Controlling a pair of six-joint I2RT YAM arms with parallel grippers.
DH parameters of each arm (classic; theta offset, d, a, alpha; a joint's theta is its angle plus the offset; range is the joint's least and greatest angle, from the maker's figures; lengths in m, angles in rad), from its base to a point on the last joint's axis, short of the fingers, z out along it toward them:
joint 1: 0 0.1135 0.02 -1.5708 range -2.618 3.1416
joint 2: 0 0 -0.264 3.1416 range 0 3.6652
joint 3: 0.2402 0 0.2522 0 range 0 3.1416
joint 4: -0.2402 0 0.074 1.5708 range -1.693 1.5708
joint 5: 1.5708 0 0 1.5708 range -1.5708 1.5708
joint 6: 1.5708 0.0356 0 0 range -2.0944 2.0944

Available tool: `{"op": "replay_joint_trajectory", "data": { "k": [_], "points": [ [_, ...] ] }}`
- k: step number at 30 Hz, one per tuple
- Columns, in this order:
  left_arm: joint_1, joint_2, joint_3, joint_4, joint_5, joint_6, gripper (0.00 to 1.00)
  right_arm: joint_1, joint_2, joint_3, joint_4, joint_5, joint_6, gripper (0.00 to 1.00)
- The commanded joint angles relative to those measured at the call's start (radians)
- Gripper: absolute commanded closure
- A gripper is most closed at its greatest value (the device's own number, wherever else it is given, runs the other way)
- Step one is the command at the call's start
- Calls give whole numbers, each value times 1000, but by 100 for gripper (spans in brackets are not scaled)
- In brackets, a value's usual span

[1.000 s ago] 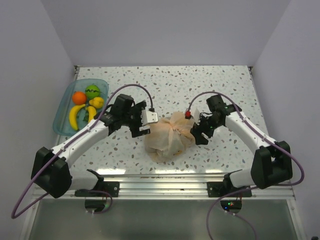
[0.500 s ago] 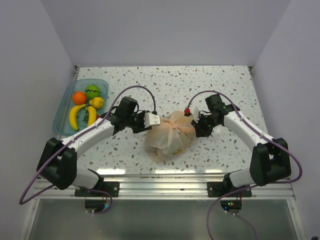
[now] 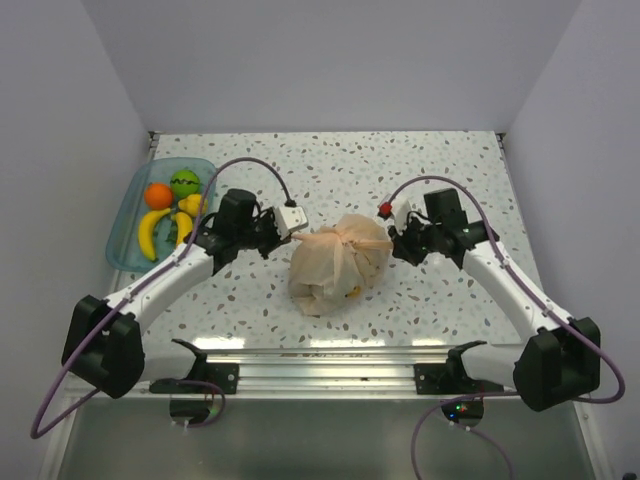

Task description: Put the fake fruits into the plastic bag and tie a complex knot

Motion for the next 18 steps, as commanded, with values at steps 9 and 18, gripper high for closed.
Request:
{"op": "replay_joint_trajectory", "data": {
  "k": [9, 18],
  "points": [
    [220, -89, 35, -51, -135, -143, 100, -227, -49, 43, 60, 168, 120, 100],
    [292, -10, -19, -13, -167, -144, 100, -332, 57, -23, 162, 241, 58, 100]
  ]
}}
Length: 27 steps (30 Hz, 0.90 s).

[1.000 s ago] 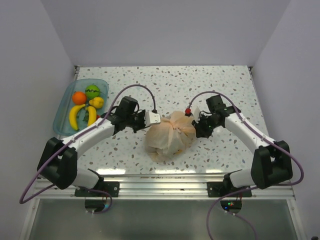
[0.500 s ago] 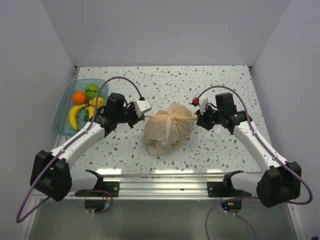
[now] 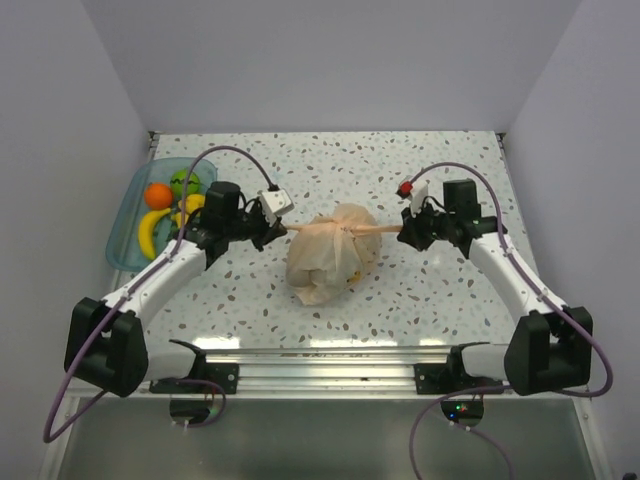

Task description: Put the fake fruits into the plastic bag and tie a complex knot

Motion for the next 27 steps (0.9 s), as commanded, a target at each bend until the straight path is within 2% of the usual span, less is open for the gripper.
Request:
{"op": "replay_joint_trajectory", "data": {
  "k": [1, 9, 19, 22, 27],
  "points": [
    [152, 31, -34, -55, -311, 7, 100, -186, 58, -28, -5, 359, -55, 100],
    [158, 102, -66, -25, -357, 13, 100, -261, 146, -45, 66, 385, -95, 100],
    [161, 140, -83, -12, -351, 40, 100, -321, 224, -46, 116, 391, -127, 100],
    [163, 140, 14, -62, -273, 30, 100, -320, 235, 27, 66, 353, -111, 100],
    [161, 181, 291, -127, -229, 11, 100, -315, 281, 303, -73, 265, -45, 100]
  ]
}}
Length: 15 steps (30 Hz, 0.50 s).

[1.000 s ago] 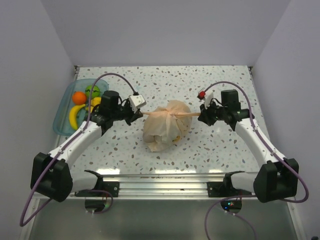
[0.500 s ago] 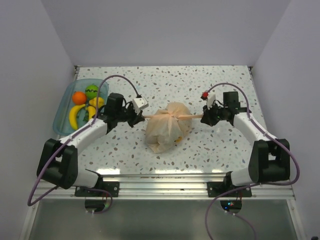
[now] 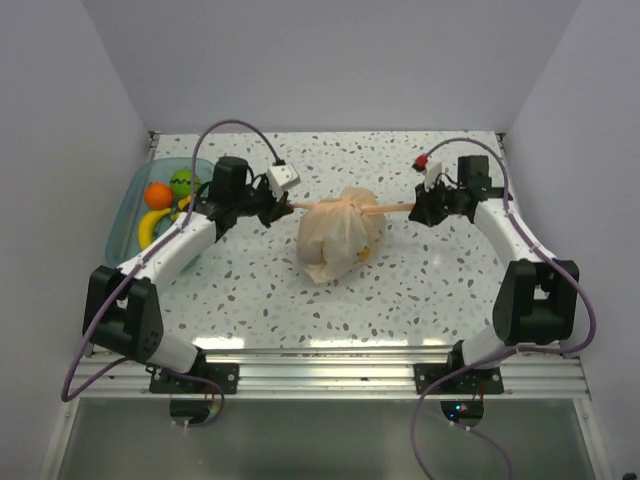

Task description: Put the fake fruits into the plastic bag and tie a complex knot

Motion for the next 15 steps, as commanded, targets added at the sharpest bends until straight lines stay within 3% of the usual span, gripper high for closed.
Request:
{"op": "replay_joint_trajectory", "data": {
  "k": [1, 5, 15],
  "points": [
    [149, -6, 163, -133, -234, 26, 100, -154, 21, 183, -74, 301, 17, 100],
    [89, 45, 264, -165, -205, 39, 100, -78, 32, 297, -147, 205, 57, 100],
    [-161, 131, 367, -110, -141, -70, 100, 240, 50, 407, -69, 3, 288, 100]
  ]
}}
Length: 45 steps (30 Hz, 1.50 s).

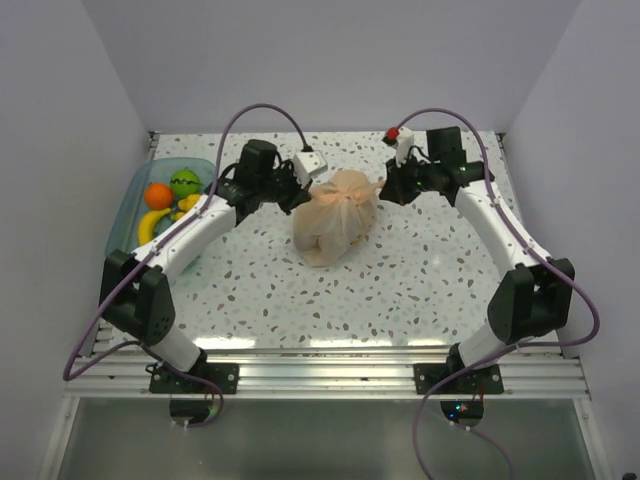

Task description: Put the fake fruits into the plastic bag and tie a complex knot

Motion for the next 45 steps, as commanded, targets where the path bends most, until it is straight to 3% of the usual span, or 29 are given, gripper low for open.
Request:
{"op": "replay_joint_trajectory", "data": {
  "k": [1, 9, 15, 17, 25, 26, 29, 30, 32, 33, 35, 36, 37, 39, 42, 45],
  "points": [
    [-52, 33, 98, 17, 5, -74, 100, 62, 28, 109, 51, -44, 119, 100],
    [-53, 81, 172, 164, 106, -281, 100, 137, 79, 206, 163, -149, 329, 100],
    [-50, 64, 115, 288, 123, -405, 100, 139, 59, 141, 311, -215, 446, 100],
    [-49, 63, 72, 358, 114, -433, 100, 139, 53, 111, 379, -225, 468, 100],
    [-39, 121, -144, 394, 65, -458, 100, 151, 108, -40, 437, -213, 446, 100],
    [-38, 119, -164, 414, 76, -473, 100, 150, 106, -56, 439, -207, 442, 95],
    [-36, 83, -227, 433, 85, -470, 81, 150, 83, -97, 425, -207, 434, 80],
    [-36, 72, -232, 423, 85, -465, 68, 150, 64, -105, 416, -206, 431, 74],
    [-30, 41, -226, 390, 99, -445, 53, 150, 36, -108, 376, -201, 406, 54],
    [-26, 20, -209, 373, 109, -438, 36, 151, -1, -107, 361, -190, 396, 45],
    [-9, -2, -186, 324, 117, -415, 22, 150, -38, -100, 307, -172, 360, 28],
    [0, -14, -175, 277, 120, -409, 5, 148, -58, -87, 284, -164, 345, 24],
    [26, -38, -151, 234, 125, -402, 0, 144, -94, -78, 231, -143, 307, 19],
    [60, -74, -109, 181, 160, -390, 0, 127, -136, -53, 182, -129, 288, 9],
    [157, -103, -69, 80, 240, -392, 0, 88, -213, -41, 109, -112, 225, 2],
    [240, -128, 10, -46, 260, -381, 0, -22, -265, -15, 22, -130, 199, 1]
  ]
}}
